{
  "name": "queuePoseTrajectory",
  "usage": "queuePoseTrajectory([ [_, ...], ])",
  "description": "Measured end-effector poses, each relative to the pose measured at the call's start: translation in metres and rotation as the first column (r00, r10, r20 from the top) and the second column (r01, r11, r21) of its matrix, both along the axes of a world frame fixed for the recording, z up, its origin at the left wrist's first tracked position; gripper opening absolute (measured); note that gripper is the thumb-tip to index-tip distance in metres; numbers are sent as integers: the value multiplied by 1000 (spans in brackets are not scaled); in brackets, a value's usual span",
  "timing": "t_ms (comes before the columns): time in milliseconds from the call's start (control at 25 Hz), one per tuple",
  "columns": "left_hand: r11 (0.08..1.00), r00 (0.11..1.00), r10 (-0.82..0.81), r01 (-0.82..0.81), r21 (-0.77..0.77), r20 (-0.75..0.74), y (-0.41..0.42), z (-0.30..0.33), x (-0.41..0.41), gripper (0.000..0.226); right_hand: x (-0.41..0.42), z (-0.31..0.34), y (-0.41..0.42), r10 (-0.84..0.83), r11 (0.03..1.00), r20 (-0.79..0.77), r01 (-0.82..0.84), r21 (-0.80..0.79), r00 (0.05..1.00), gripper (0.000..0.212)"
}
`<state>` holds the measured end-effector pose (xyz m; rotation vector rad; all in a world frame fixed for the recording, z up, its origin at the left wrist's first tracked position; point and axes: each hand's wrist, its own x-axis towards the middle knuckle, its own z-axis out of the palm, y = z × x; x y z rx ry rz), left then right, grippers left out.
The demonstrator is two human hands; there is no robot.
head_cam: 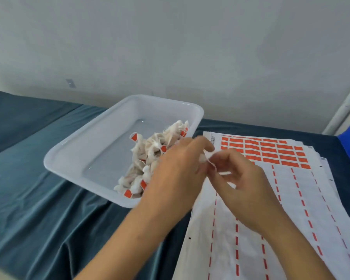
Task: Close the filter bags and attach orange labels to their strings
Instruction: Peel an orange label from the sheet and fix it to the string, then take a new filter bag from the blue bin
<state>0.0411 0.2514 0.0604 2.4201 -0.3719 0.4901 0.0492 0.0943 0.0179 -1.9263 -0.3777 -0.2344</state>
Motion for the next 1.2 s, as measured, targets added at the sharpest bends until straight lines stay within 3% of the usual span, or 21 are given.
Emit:
queuePoseTrajectory([
  [120, 998, 995, 54, -57, 33, 89, 23, 27, 14, 27, 25, 22, 27, 113, 991, 31, -115, 64, 993, 15],
  [240, 977, 983, 140, -156, 144, 119, 48, 35, 28, 30, 42, 26, 57, 160, 987, -20, -160, -16, 987, 22],
  [360, 961, 981, 195, -185, 207, -26, 70, 18, 34, 26, 47, 13, 73, 136, 969, -28, -138, -207, 990, 18],
  [440, 957, 962, 194, -143, 253, -192, 72, 1, 33, 19, 48, 2, 74, 126, 935, -8, -122, -332, 992, 19],
  [520, 951, 952, 168, -87, 298, -257, 72, -8, 32, 14, 46, -3, 73, 109, 903, 29, -86, -420, 994, 23],
  [600, 942, 964, 160, -84, 326, -214, 73, -8, 30, 19, 42, -1, 71, 83, 914, 54, -54, -402, 995, 29],
  [720, 893, 988, 152, -152, 424, 34, 65, -2, 26, 27, 34, 11, 60, 64, 921, 95, -22, -390, 993, 27],
  [800, 914, 989, 74, -120, 388, 131, 41, 2, 18, 23, 26, 19, 44, 47, 924, 99, -6, -381, 994, 22],
  [920, 974, 991, -35, 5, 229, 127, -5, -13, 4, 24, 5, 21, 10, -57, 892, 89, 91, -443, 994, 25],
  [1080, 985, 986, -147, 153, 80, -75, -59, -65, -14, 24, -29, 7, -39, -216, 737, -16, 152, -659, 976, 19],
  [1200, 956, 954, -238, 262, 128, -180, -88, -100, -19, 23, -45, -7, -64, -260, 622, -157, 42, -782, 953, 19],
])
